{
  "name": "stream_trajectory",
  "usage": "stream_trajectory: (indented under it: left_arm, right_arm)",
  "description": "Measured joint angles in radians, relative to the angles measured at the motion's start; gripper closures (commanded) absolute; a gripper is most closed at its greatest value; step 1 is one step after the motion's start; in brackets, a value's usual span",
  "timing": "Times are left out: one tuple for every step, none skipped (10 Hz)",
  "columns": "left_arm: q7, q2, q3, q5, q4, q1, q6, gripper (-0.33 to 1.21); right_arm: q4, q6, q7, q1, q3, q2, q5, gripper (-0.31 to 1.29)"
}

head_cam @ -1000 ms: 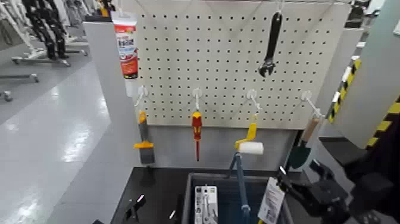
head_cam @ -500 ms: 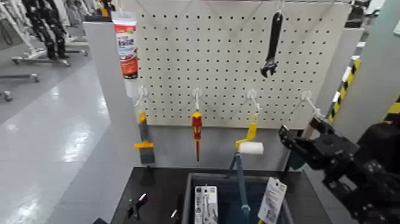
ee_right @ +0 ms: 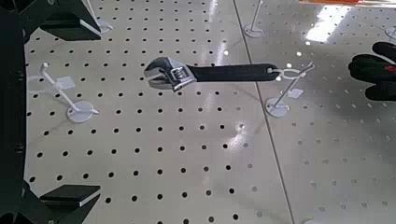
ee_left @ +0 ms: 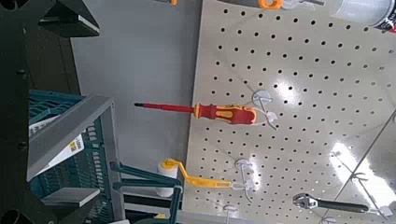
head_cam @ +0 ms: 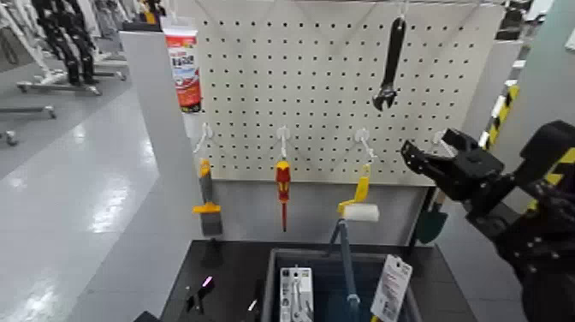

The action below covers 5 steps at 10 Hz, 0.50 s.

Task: Put the black wrench into the crate.

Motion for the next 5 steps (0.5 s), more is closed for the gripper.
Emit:
stream_trajectory:
  left_arm:
    - [-0.001,0.001,-0.001,0.000,0.001,-0.002,0.000,0.10]
    - [-0.003,0.002,-0.003,0.000,0.002,-0.004,0.000,0.10]
    - [-0.005,0.002,-0.004,0.000,0.003,-0.006,0.001,0.10]
    - [-0.007,0.003,-0.006,0.001,0.005,-0.009,0.001,0.10]
    - [-0.010,0.004,-0.006,0.003,0.006,-0.011,0.001,0.10]
  right_arm:
    - [0.013,0.017,0.018,-0.037,0.003,-0.008,-0.002,0.14]
    - [0.025,0.033,0.040,-0.071,0.005,-0.014,-0.005,0.14]
    - [0.044,0.048,0.068,-0.103,0.010,-0.018,-0.011,0.14]
    - [0.062,0.057,0.087,-0.131,0.017,-0.022,-0.017,0.14]
    - [0.075,0.066,0.104,-0.155,0.022,-0.023,-0.019,0.14]
